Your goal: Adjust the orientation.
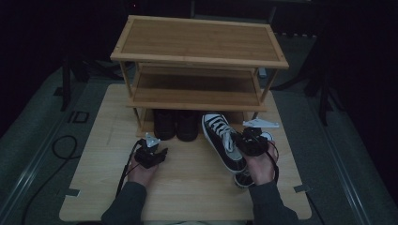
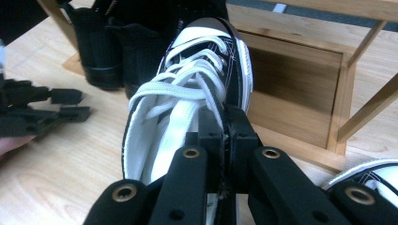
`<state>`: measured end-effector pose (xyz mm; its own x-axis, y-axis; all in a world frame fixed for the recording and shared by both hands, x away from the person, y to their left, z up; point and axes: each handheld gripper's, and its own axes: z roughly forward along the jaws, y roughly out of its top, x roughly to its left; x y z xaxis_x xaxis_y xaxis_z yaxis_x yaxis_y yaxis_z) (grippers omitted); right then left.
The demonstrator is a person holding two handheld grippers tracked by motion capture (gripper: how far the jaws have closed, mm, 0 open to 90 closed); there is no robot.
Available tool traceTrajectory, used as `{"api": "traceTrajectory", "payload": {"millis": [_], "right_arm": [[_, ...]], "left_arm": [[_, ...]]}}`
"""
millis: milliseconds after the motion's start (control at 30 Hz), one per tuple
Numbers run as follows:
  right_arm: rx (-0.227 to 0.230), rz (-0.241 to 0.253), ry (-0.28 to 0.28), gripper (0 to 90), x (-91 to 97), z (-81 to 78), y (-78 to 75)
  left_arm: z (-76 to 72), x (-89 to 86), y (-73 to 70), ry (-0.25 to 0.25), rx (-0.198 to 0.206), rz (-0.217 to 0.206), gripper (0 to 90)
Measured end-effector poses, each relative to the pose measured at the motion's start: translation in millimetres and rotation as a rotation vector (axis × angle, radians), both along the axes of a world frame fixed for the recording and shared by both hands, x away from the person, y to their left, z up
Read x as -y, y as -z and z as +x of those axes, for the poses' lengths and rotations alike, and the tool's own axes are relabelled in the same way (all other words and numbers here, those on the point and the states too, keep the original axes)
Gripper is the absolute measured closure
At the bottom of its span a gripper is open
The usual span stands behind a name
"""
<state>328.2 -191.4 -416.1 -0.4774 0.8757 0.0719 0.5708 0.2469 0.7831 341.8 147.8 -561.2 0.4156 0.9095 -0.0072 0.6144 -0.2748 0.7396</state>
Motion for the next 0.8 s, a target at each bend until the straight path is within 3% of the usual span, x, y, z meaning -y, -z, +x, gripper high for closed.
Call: {"api": "traceTrajectory", "payload": {"millis": [567,800], "right_arm": [[-0.009,0.006,-0.12,87.5,7.2,-20.8,-18.1],[-0.01,0.035,-0.171,87.5,10.3,-26.6,-29.7]], "left_arm": [[0.0,0.1,0.1,0.0,0.002,-0.001,54.2],[0.0,0.2,0.2,-0.002,0.003,-0.003,54.2]]}}
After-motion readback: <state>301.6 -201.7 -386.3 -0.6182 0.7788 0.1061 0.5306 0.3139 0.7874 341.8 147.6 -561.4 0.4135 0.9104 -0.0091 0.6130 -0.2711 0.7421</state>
